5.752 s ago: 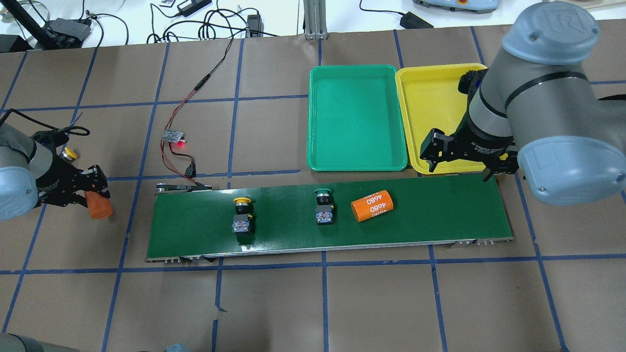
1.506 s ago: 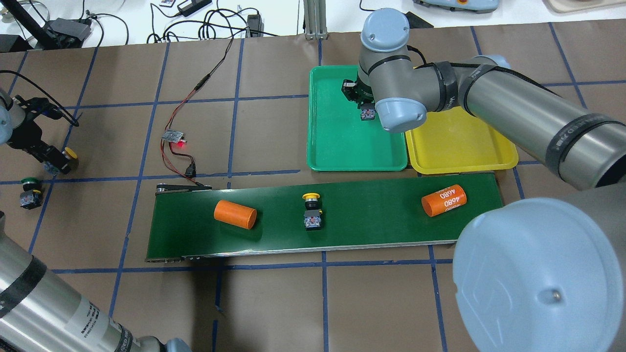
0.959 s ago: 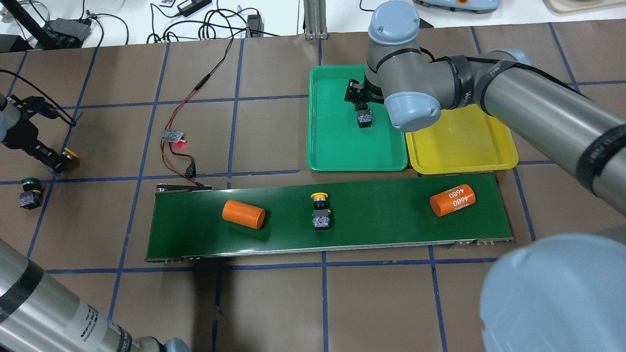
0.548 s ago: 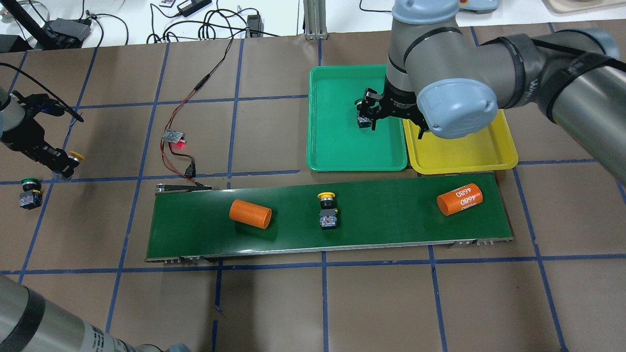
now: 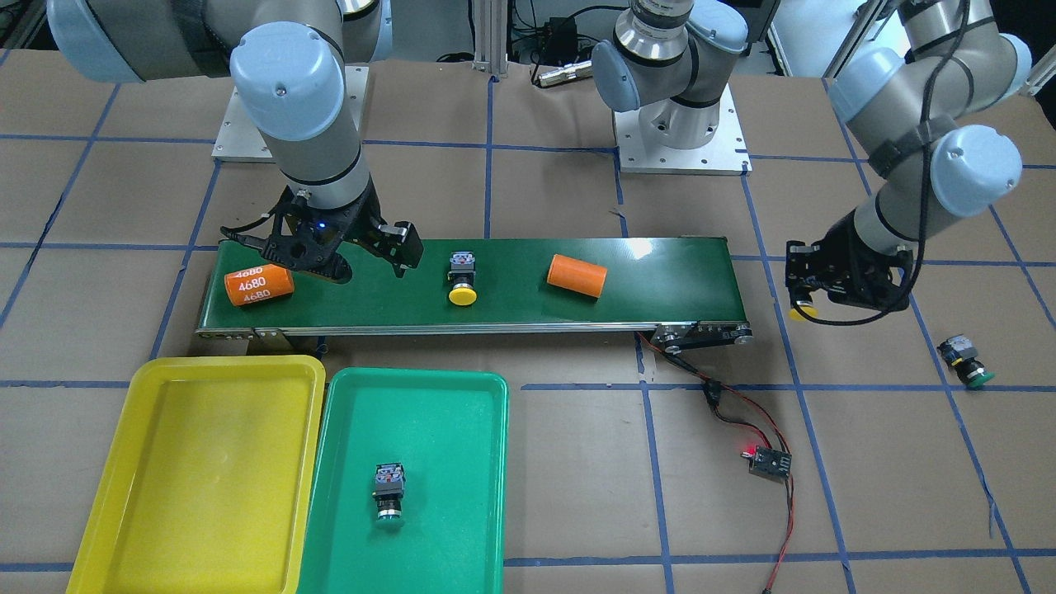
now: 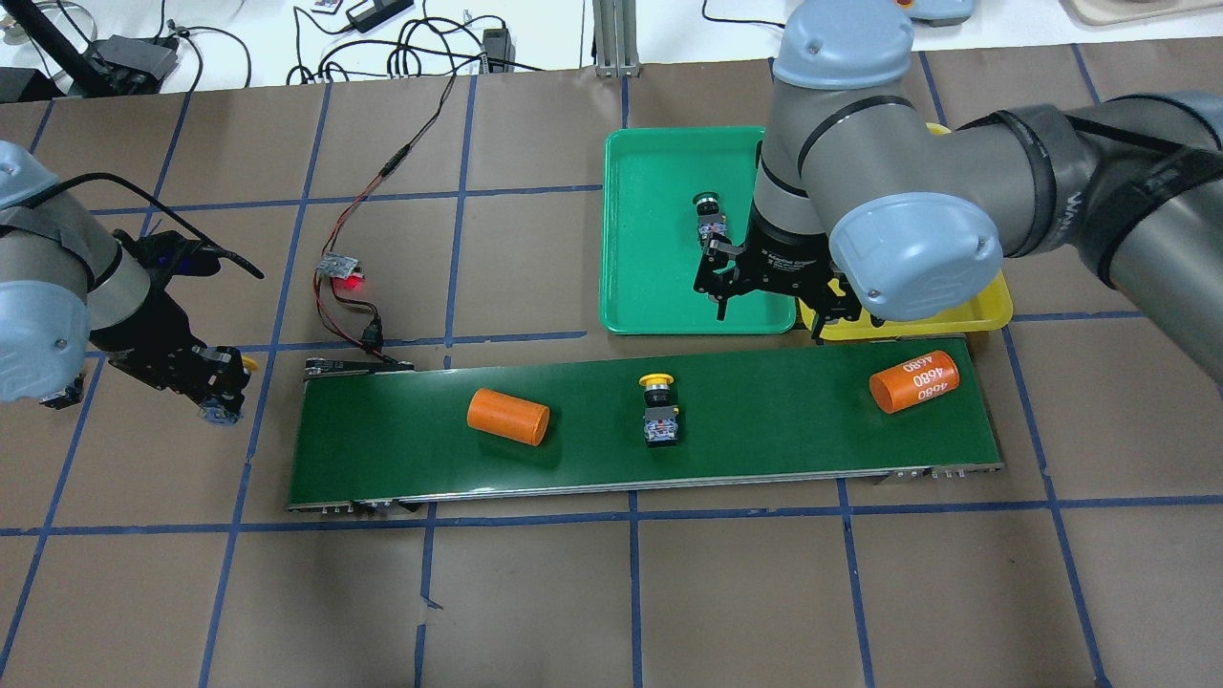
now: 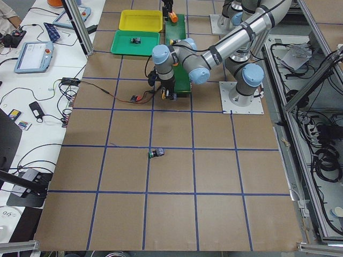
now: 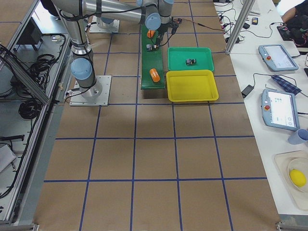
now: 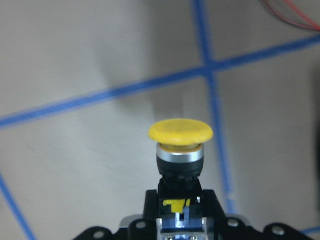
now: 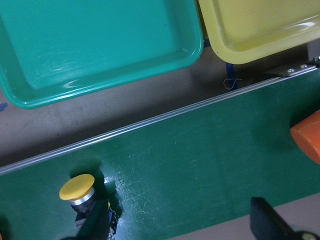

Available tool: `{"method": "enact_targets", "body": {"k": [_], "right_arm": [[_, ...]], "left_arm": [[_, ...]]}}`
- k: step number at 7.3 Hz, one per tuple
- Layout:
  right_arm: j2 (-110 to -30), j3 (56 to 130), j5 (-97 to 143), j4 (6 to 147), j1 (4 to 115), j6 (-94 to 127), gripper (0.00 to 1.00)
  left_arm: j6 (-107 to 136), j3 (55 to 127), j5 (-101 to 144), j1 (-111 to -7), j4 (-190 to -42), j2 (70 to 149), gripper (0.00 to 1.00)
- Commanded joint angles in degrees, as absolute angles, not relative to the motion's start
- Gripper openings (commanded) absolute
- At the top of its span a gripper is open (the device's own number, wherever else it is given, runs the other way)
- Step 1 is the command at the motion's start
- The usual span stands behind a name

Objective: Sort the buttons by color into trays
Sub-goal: 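Grasp the yellow button with right gripper while left places another yellow button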

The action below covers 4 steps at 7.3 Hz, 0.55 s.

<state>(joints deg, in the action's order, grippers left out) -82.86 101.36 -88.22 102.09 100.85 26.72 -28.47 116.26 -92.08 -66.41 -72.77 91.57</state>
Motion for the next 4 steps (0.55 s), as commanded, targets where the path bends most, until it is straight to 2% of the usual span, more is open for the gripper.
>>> {"method": "enact_targets", "body": {"k": [1, 3, 4], "right_arm": [[-82.5, 103.7, -86.9, 106.9, 102.2, 23.8, 1.00], [-80.8, 104.5, -83.3, 108.2, 102.5, 22.6, 1.00], [-79.3, 104.9, -83.3, 108.2, 102.5, 19.3, 1.00]], "left_arm": [[-13.9, 119.2, -89.7, -76.8, -75.1, 87.0, 0.01], [-9.1, 122.2, -90.1, -85.7, -74.2, 87.9, 0.01], [-8.7, 122.6, -90.2, -86.5, -73.2, 88.6, 0.07]]}}
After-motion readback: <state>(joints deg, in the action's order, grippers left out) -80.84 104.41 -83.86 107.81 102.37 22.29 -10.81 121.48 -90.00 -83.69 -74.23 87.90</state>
